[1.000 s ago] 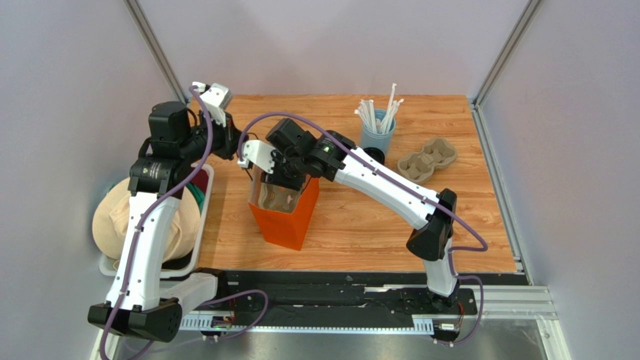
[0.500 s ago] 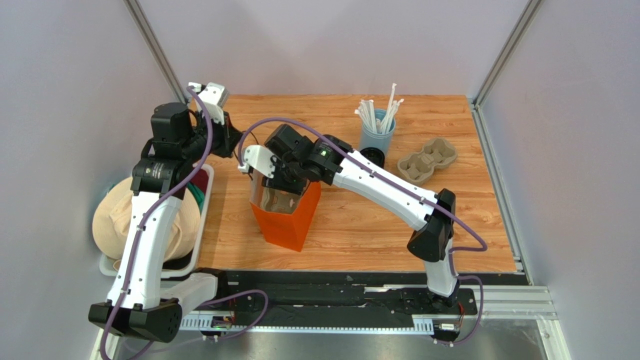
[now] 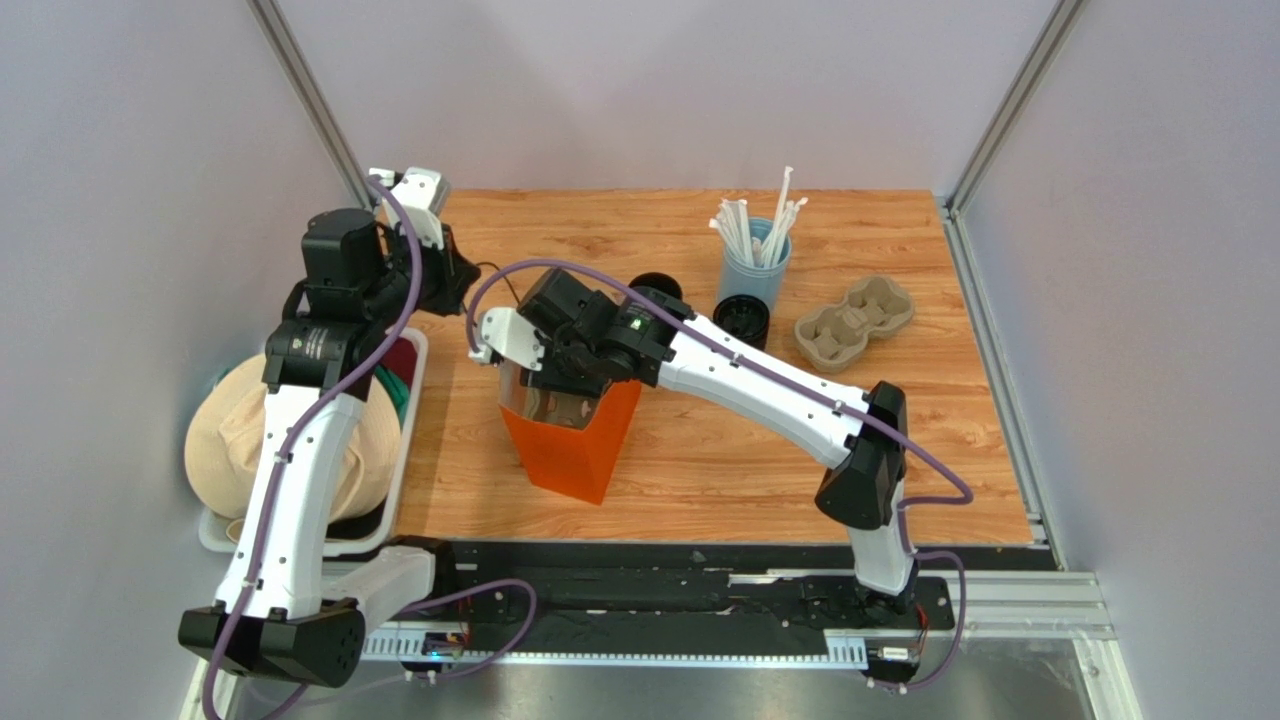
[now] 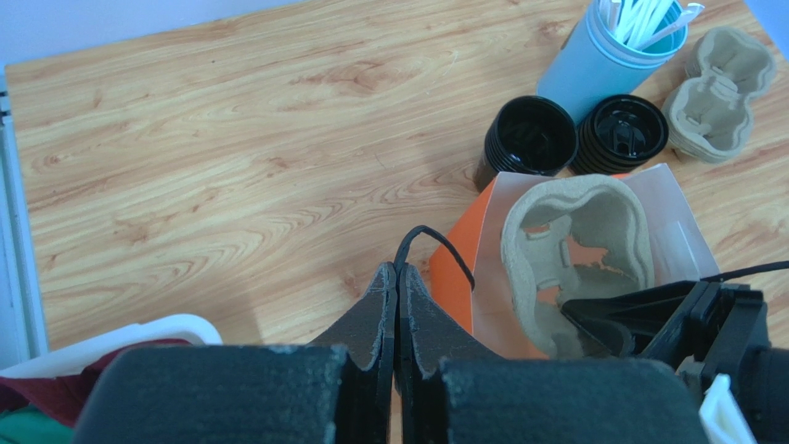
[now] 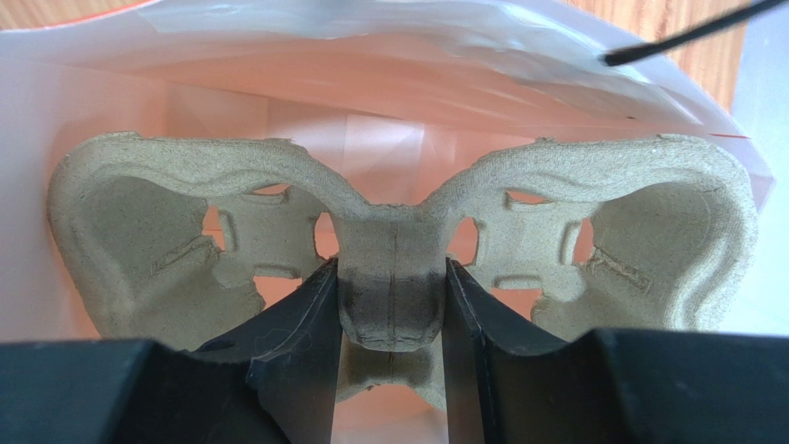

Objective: Pack the takeout coffee

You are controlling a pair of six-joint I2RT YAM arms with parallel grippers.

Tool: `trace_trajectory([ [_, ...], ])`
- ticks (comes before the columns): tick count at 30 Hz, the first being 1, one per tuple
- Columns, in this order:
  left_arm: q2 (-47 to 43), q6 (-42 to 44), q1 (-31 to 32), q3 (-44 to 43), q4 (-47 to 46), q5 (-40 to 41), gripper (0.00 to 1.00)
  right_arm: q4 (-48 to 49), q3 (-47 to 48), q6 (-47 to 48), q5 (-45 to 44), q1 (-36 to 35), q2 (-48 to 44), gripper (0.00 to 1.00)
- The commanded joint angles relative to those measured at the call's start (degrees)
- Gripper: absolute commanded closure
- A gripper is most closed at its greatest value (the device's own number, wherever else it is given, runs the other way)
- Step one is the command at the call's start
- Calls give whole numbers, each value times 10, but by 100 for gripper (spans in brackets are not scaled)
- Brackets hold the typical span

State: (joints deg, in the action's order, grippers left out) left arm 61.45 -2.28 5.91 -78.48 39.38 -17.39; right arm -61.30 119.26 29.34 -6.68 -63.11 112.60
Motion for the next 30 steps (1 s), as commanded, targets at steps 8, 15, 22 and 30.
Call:
trace_trajectory([
  [8,-12,-9,-5,6,-21,4,100,23,-8,27,-46,-27,-25,82],
  [15,-12,-8,-6,10,-24,2,100,109,-84,91,-129,-53,-55,81],
  [22,-12,-9,-9,10,-23,2,100,112,-63,92,-133,-55,-64,81],
  [30,-13,-9,-10,12,-25,3,100,75,-69,62,-102,-59,-58,81],
])
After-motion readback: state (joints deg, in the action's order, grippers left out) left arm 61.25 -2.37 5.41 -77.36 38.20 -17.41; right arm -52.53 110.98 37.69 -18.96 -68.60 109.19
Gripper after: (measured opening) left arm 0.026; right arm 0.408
